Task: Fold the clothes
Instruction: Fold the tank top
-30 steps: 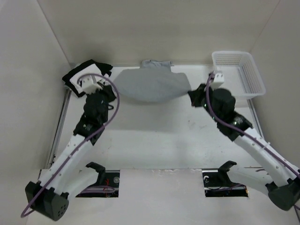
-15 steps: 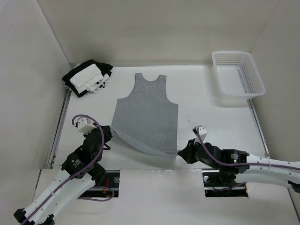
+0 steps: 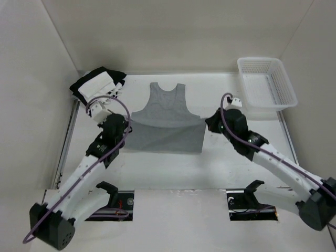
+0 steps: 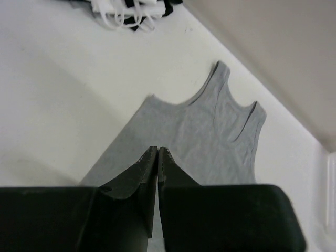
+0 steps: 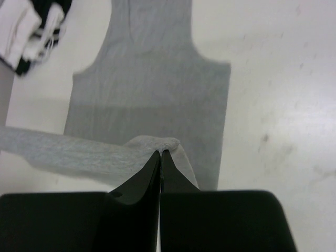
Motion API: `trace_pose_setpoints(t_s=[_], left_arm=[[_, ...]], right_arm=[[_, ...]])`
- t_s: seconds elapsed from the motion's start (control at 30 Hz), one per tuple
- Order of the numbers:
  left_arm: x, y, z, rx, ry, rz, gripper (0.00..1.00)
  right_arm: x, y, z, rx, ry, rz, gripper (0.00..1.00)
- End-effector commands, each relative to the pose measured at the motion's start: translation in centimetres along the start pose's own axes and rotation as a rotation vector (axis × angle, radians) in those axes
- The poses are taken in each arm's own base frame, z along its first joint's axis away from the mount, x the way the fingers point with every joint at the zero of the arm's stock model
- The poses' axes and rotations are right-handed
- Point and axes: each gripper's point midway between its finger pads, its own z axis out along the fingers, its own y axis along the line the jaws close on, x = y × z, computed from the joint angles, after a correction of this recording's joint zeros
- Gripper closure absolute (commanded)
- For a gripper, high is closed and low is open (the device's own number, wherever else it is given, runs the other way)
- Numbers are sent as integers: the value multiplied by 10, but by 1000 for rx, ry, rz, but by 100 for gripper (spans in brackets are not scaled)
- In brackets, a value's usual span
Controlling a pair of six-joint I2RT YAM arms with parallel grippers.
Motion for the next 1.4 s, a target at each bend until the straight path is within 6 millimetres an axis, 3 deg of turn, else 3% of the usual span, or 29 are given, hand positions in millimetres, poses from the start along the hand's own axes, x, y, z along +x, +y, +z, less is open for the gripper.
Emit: trace_pose_setpoints(t_s=[0.0,0.07,0.3,0.43,0.47,0.53,0.6,0.63,0.7,0.8,0.83,0.93,1.0,1.1,1.23,1.37], left_arm=[[-48,-59,37,117,-108,-103,97],[-53,-62,73,73,-121,-99,97],[-37,-83,184,23,-81,-67,97],[-16,-92,244,-13,-45,-29,90],[-9,-92,255,-25,-29,-10,84],[1,-90,266,-45,14,21,73],[-2,-86,254,-49,11,28,68],[-6,-83,247,-48,-1,27,67],[-5,-79,210,-17,-22,23,66],[27,-66,164,24,29,51,64],[40,-56,150,25,55,61,64],[81,-19,116,14,162,75,62],[100,-3,103,21,225,34,59],[119,4,97,83,329,-22,56],[138,9,103,117,401,-90,55],[144,10,109,135,410,-176,55]], right_arm=[[-76,24,32,-116,-153,-6,100],[-105,11,66,-77,-184,19,100],[-168,-19,164,-35,-193,66,100],[-173,-34,234,-10,-141,90,100],[-172,-35,250,-8,-128,101,95],[-168,-35,270,-1,-105,104,76],[-167,-41,269,30,-104,102,63],[-167,-42,264,38,-111,105,61],[-164,-42,246,53,-130,97,59],[-143,-49,216,88,-138,112,59],[-130,-50,205,89,-135,115,64],[-86,-49,176,72,-125,142,96],[-59,-45,159,47,-111,170,100],[-30,-42,138,20,-94,179,98],[-7,-45,122,10,-61,175,91],[18,-54,106,22,-30,171,79]])
